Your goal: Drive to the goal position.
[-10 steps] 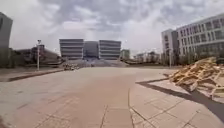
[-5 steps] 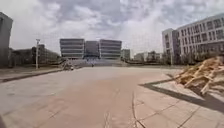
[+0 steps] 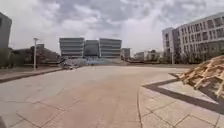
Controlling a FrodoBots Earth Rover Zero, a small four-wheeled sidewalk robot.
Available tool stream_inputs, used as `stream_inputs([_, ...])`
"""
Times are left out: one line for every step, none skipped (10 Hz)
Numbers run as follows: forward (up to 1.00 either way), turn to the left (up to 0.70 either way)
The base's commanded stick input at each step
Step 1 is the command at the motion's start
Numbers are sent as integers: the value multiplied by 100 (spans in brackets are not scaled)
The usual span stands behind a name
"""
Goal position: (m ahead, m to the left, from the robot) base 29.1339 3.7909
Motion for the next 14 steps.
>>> stream_inputs([70,0])
stream_inputs([70,0])
stream_inputs([70,0])
stream_inputs([70,0])
stream_inputs([70,0])
stream_inputs([70,0])
stream_inputs([70,0])
stream_inputs([70,0])
stream_inputs([70,0])
stream_inputs([70,0])
stream_inputs([70,0])
stream_inputs([70,0])
stream_inputs([70,0])
stream_inputs([70,0])
